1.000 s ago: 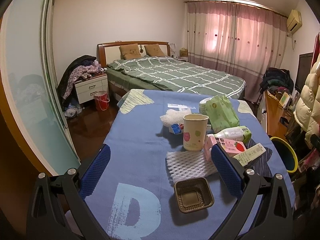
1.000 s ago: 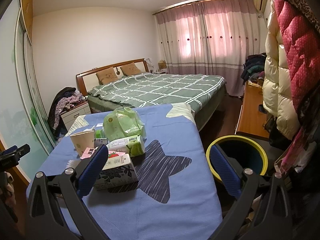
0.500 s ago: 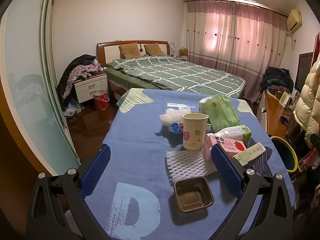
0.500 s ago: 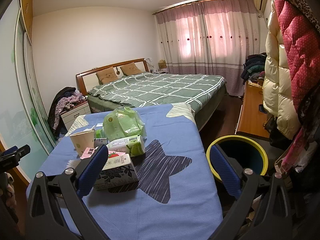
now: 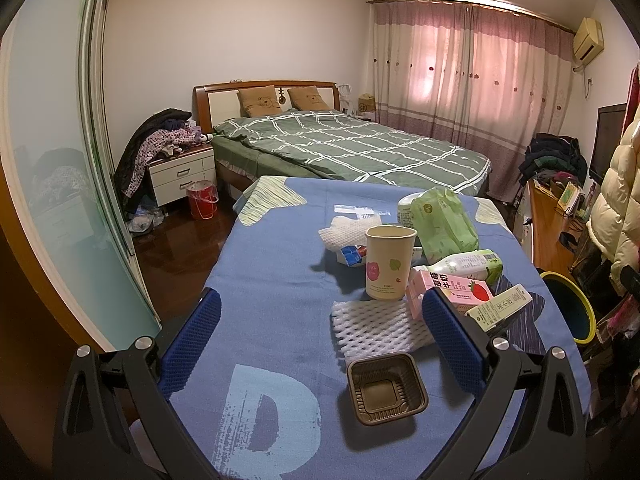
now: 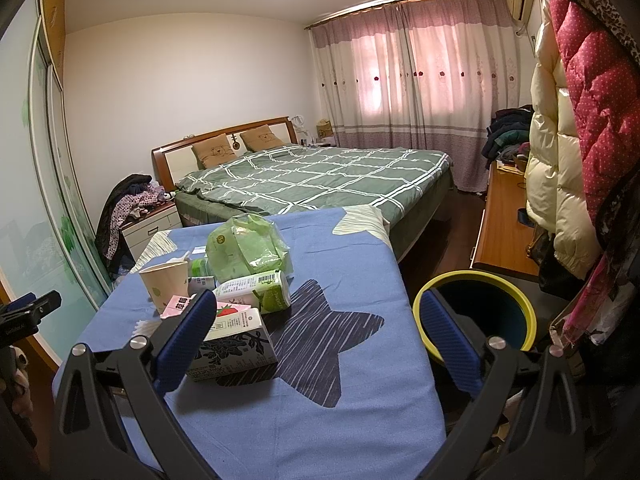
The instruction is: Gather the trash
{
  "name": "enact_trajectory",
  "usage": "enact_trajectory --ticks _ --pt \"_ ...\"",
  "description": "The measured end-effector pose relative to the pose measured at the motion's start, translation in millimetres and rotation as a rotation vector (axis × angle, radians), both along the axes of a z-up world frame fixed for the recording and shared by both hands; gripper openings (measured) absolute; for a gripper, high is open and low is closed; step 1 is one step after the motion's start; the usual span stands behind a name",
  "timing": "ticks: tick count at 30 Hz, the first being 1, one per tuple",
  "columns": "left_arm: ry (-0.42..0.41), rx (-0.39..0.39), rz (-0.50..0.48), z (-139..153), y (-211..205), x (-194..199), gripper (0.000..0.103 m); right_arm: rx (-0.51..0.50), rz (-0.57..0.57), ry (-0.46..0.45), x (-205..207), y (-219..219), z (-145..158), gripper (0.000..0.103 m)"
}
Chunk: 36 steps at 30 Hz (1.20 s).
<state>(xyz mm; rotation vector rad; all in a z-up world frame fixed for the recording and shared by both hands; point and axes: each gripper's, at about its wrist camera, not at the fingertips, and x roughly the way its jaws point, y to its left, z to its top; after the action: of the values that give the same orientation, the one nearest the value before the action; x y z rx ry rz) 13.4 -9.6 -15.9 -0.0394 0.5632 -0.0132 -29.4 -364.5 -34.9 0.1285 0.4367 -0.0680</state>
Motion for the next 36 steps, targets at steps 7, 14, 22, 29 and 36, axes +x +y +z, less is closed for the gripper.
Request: enact_trajectory --ticks 7,14,22,29,36 --pt "0.002 0.001 -0.001 -0.4 0.0 0.8 0.099 0.001 0.0 0.001 0.6 0.1 -0.8 0.097" --pt "0.003 0.002 -0.001 -0.5 -0.2 0.8 0.099 0.001 -0.001 0.002 0.7 -0.1 -1.0 0.097" --pt "0.004 0.015 0.009 -6.8 -1.7 12.1 0.099 0.0 -0.003 0.01 9.8 4.2 -7.5 0.097" --pt "-0.009 0.03 0.042 -8.9 3.9 47.6 0.099 -0.024 0.011 0.02 43.0 11.8 -6.4 0.097" --pt "-0.003 0.031 0.08 -14.1 14.4 95.6 0.099 -0.072 0.071 0.051 115.6 25.1 -6.1 0.097"
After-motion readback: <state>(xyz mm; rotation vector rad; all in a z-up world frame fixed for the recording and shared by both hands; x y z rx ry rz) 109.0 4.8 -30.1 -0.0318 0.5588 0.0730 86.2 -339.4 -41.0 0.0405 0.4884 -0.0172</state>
